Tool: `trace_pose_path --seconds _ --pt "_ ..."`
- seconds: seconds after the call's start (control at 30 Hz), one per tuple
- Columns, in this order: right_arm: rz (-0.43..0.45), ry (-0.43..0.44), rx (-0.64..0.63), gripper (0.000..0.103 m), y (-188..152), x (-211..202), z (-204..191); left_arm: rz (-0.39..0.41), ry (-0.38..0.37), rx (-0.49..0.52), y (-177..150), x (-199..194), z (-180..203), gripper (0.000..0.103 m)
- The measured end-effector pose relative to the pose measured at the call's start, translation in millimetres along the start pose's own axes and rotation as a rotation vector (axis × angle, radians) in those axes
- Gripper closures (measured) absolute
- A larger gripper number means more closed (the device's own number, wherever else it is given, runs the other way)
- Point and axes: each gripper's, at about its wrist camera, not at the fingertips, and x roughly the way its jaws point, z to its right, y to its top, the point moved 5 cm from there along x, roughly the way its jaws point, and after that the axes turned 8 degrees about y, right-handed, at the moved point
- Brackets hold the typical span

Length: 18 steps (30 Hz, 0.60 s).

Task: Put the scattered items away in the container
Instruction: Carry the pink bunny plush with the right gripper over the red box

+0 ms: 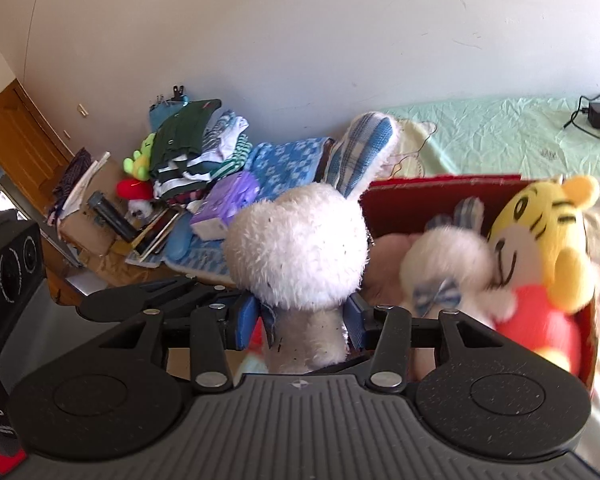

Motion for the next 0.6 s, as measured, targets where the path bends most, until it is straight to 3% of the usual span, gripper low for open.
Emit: trace_pose_path --seconds 0.2,0.6 --pt "-0.025 0.004 0.025 0.055 5 16 29 -0.07 -0.022 -0.05 0 34 -7 0.029" --pt "-0.089 -0.02 0.068 0.057 -9 39 54 -0.167 -0.013 -0.005 -20 66 -7 0.029"
